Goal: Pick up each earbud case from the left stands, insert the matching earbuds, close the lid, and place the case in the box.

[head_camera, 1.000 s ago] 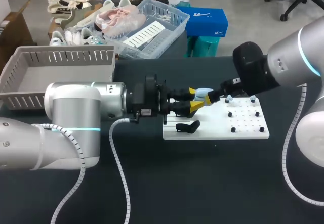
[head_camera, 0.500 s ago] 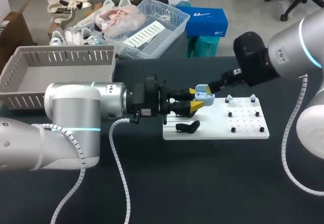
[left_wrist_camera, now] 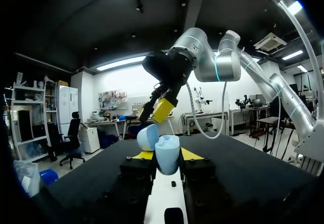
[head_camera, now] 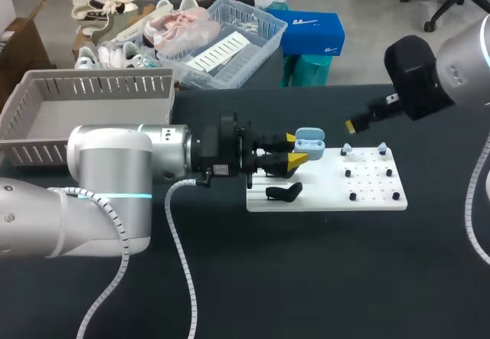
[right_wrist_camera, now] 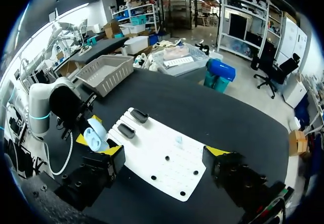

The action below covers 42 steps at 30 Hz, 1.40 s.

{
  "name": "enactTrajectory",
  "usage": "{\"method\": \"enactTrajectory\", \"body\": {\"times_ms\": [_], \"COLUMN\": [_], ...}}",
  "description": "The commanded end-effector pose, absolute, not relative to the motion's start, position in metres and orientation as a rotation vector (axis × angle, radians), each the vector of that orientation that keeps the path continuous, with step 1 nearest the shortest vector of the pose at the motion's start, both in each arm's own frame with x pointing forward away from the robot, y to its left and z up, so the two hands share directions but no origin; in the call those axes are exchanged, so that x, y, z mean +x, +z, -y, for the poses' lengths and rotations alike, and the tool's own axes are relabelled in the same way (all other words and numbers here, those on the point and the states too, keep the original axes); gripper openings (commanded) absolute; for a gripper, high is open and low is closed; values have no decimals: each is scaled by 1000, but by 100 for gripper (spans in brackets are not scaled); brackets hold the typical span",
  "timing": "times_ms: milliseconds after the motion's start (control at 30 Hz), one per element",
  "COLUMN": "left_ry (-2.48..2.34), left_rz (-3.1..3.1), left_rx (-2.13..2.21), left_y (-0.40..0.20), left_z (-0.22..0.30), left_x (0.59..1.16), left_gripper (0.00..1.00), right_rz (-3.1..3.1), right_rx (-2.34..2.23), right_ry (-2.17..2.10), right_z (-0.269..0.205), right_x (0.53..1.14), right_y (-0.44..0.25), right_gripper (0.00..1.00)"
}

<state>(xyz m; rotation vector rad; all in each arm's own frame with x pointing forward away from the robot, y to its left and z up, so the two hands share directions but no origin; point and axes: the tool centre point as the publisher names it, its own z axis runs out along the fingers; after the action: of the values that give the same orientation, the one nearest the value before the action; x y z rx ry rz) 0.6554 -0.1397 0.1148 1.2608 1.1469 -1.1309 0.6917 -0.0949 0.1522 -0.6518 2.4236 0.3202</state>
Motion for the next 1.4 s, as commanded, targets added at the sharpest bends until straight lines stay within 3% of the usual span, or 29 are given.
{"method": "enactTrajectory", "body": {"times_ms": [33,533,833,867,967,1000,1400], "left_ry": [-1131,-1131,-1131,-1131,-1131,-1131,-1131], "left_rz": [-1147,-1147,-1147,-1147,-1147,-1147,-1147], "left_rx": [1261,1261,1261,1261,1261,1261,1261], "left_y": [114,114,114,114,114,114,114], "left_z": [140,140,140,140,140,140,140], "left_x": [656,656,656,656,656,656,656], "left_gripper": [0,0,0,0,0,0,0], "right_rz": [-2415,-2530,-2581,-2585,-2598,-2600,-2646], "right_rx": [-529,-545,-573,-572,-568,-568,-560], "right_ry": [-14,-248,-304,-306,-310,-310,-342], "right_z": [107,133,134,135,136,136,141], "right_x": [689,716,731,732,736,738,750], "right_y": [141,86,59,57,52,50,35], "right_gripper": [100,97,72,62,55,49,44]}}
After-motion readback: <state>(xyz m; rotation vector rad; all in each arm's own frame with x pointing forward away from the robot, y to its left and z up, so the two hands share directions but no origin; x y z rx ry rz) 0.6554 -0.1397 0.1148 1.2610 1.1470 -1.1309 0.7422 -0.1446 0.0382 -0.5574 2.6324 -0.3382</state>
